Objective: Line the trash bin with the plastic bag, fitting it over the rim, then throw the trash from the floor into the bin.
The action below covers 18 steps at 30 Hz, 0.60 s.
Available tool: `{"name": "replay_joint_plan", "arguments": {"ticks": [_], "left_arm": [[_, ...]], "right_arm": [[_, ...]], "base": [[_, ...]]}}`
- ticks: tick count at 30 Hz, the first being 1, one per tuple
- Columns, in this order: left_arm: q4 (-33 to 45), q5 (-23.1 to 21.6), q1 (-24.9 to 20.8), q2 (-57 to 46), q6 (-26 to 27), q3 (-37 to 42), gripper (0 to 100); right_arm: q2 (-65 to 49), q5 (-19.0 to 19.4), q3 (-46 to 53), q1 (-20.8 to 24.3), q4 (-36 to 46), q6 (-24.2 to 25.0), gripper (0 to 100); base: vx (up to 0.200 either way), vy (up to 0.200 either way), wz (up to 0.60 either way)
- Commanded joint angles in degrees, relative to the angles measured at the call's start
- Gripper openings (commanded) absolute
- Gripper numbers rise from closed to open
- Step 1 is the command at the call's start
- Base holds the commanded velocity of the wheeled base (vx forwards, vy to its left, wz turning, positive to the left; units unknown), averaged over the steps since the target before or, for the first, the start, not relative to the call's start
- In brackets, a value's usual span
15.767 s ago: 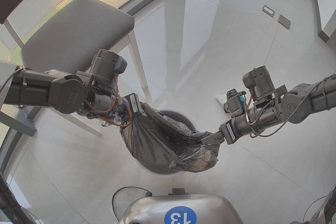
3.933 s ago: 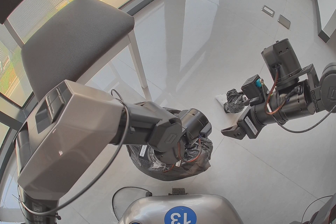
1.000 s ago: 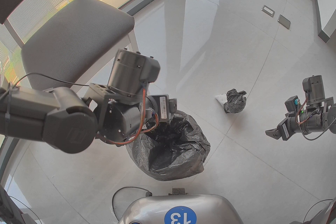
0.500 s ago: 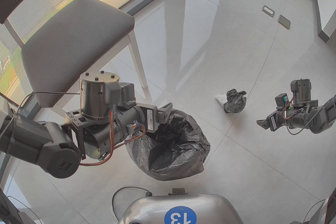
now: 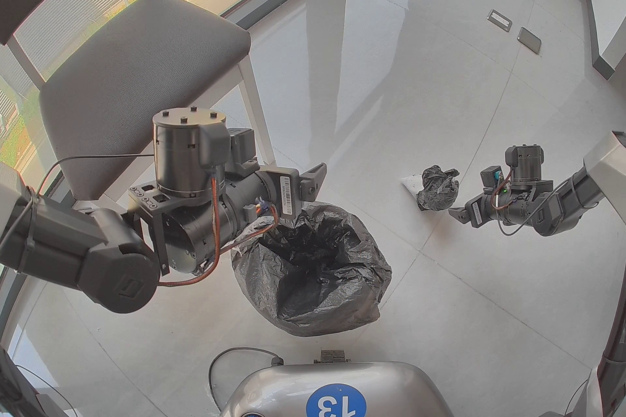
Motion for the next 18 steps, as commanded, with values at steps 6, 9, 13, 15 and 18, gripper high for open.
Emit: {"name": "replay_joint_plan", "arguments": {"ticks": [6, 9, 13, 15, 18], "left_arm": [[-0.6, 0.2, -0.1, 1.0, -1.0, -0.9, 100], [-0.7, 0.3, -0.2, 1.0, -1.7, -1.0, 100], [-0.7, 0.5, -0.2, 1.1, -1.7, -1.7, 100], [-0.8, 0.5, -0.2, 1.2, -1.7, -1.8, 100], [-1.3, 0.4, -0.2, 1.8, -1.7, -1.9, 100]], "right_arm": [[6.9, 0.2, -6.4, 1.1, -0.1, -0.6, 100], [7.6, 0.0, -7.7, 1.2, -0.3, -1.4, 100], [9.4, 0.1, -10.3, 0.7, -0.5, -1.6, 100], [9.9, 0.0, -10.9, 0.5, -0.5, -1.7, 100], [11.4, -0.1, -12.7, -0.1, -0.6, -2.9, 100]], "base": [[0.0, 0.0, 0.0], [0.0, 0.0, 0.0], [0.0, 0.0, 0.0], [0.0, 0.0, 0.0], [0.0, 0.0, 0.0]]}}
